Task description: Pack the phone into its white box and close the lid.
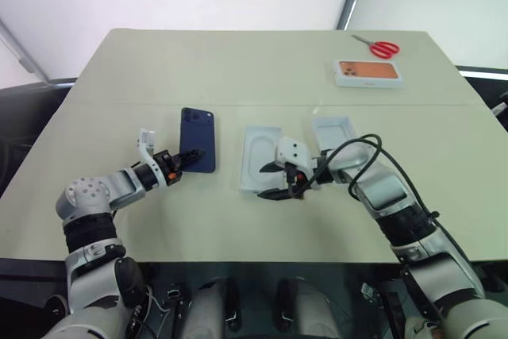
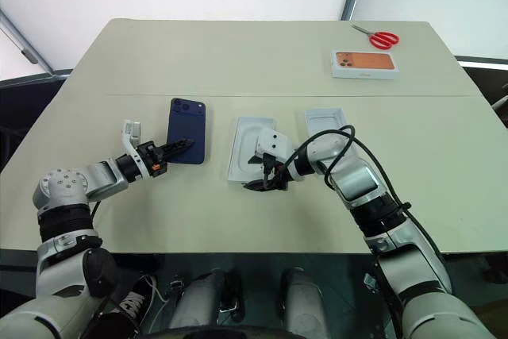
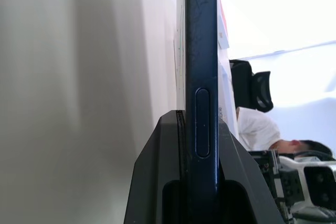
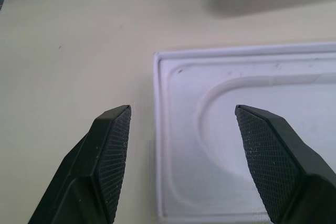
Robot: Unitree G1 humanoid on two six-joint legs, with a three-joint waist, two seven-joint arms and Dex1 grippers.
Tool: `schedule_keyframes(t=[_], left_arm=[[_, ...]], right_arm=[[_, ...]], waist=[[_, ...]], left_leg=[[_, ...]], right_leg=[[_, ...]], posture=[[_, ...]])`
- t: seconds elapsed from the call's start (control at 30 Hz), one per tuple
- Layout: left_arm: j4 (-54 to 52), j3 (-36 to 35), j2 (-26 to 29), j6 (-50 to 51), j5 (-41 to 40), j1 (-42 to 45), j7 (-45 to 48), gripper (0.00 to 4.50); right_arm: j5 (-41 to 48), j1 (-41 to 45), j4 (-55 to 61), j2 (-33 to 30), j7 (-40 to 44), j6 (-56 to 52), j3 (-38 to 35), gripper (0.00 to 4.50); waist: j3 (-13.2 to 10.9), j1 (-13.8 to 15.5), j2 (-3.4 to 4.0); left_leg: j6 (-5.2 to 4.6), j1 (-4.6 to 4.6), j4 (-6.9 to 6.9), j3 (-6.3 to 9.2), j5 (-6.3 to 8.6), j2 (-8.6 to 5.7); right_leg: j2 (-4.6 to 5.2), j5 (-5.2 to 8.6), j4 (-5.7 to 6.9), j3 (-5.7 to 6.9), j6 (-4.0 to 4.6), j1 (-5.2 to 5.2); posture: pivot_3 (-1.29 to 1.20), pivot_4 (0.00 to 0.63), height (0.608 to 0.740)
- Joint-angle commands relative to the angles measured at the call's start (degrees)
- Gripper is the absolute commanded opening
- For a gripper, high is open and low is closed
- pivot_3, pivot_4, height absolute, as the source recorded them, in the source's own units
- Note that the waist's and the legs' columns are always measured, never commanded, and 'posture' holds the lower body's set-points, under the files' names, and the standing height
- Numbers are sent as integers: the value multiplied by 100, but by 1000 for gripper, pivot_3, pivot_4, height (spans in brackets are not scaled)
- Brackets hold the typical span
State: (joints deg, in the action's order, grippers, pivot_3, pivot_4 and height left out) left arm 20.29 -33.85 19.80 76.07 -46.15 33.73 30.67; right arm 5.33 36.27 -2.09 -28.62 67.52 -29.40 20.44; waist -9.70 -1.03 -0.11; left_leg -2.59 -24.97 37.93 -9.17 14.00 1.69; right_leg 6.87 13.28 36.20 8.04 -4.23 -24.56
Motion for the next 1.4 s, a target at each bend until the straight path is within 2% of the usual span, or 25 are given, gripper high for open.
schedule_keyframes(t=[0.03, 0.13, 0.23, 0.43, 0.53, 0.57, 0.83, 1.2, 1.4], left_arm=[[-291, 50, 9, -121, -207, 90, 25, 0], [-336, 147, 37, -184, -199, 101, 34, 0], [-319, 142, 51, -153, -240, 118, 12, 0], [-483, 236, 14, -110, -274, 54, -16, 0], [-524, 272, 19, -109, -297, 29, -24, 0], [-522, 268, 16, -98, -314, 32, -26, 0], [-478, 224, 47, -132, -333, 65, -24, 0], [-560, -442, 20, 220, -1005, 822, -753, 0], [-751, -420, -173, 291, -1269, 827, -1083, 0]], right_arm=[[-33, -3, 248, -30, -104, 121, 25, 3299], [-100, -25, 213, -15, -224, 137, 83, 3299], [-165, -83, 147, -25, -315, 203, 165, 2508], [-217, -68, -14, 15, -350, 209, 209, 2508], [-212, -80, -3, -3, -307, 158, 239, 1648], [-239, -90, 8, -16, -309, 184, 261, 1207], [-257, -46, 12, 87, -396, 240, 261, 1207], [-534, -33, -290, 1075, -1031, 198, 603, 1207], [-492, -41, -296, 1252, -996, 93, 661, 1207]], waist=[[0, 3, -1], [-1, 16, -3], [-4, 22, -6], [-8, 21, -14], [-8, 17, -14], [-8, 15, -15], [-7, 9, -17], [-5, -98, -25], [-5, -161, -25]], left_leg=[[0, 0, 0, 0, 0, 0], [0, -2, 1, 1, 0, 0], [0, -6, 4, 2, 0, -1], [0, -14, 7, 2, 0, -1], [-1, -15, 8, 3, 0, -1], [-1, -15, 8, 3, -1, -1], [-1, -15, 9, 3, -1, 2], [-7, -14, 9, 3, -12, 12], [-8, -10, 7, 3, -17, 13]], right_leg=[[1, 0, 0, 0, 0, 0], [2, -1, 0, 1, 1, -1], [4, -1, -1, 2, 1, -3], [3, -2, -1, 5, 2, -9], [2, -2, -1, 5, 2, -8], [2, -2, -1, 6, 2, -8], [-3, -2, 0, 7, 2, -7], [-13, -2, 1, 7, 2, -7], [-20, -2, 2, 6, 2, -5]], posture=[[0, 150, 738], [0, 150, 738], [0, 150, 738], [0, 150, 738], [0, 150, 738], [0, 150, 738], [0, 150, 738], [0, 150, 738], [0, 150, 738]])
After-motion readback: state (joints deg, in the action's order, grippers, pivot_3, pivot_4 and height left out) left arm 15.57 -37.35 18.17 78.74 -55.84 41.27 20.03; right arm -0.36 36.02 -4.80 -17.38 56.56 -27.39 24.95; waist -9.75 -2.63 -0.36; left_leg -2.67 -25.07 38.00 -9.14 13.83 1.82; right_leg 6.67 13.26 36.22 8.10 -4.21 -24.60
